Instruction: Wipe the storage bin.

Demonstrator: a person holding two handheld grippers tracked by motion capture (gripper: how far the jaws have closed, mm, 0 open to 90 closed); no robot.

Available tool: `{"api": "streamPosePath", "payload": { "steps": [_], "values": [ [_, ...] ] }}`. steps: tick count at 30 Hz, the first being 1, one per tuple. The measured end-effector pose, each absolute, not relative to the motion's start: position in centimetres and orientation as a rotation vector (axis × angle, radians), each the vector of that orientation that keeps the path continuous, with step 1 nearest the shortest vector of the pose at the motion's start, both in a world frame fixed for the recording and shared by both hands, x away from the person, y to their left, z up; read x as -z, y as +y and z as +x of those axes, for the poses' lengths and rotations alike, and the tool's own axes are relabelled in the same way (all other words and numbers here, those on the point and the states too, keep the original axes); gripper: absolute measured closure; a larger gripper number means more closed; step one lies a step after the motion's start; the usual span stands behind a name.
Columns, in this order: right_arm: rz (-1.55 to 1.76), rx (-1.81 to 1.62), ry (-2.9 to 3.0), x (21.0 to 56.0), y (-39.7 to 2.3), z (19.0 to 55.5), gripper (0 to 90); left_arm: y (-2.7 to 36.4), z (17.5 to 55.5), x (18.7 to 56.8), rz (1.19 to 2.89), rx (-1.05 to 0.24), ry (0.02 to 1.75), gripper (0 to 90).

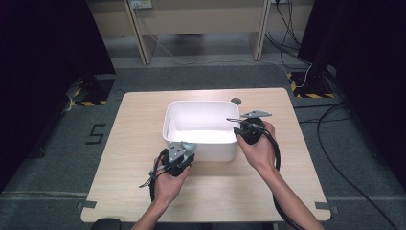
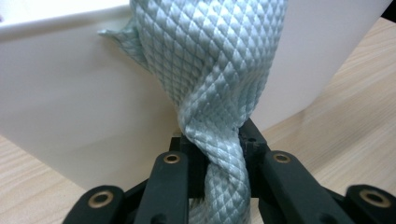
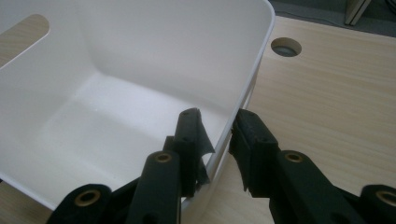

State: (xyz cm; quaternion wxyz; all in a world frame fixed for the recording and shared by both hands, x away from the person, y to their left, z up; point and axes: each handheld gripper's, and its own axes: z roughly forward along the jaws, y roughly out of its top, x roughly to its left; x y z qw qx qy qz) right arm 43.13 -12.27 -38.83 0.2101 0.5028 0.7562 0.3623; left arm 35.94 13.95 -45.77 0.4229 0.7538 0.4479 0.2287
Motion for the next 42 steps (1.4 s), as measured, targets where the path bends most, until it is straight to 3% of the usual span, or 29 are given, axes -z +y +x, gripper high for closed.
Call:
{"api": "streamPosePath", "payload": {
  "steps": [42],
  "values": [
    [1.399,-1.009,2.102,38.8,-12.3,43.1,71.7,13.1,36.9,50.2,1.964,-0.514,1.237,77.2]
  ]
}}
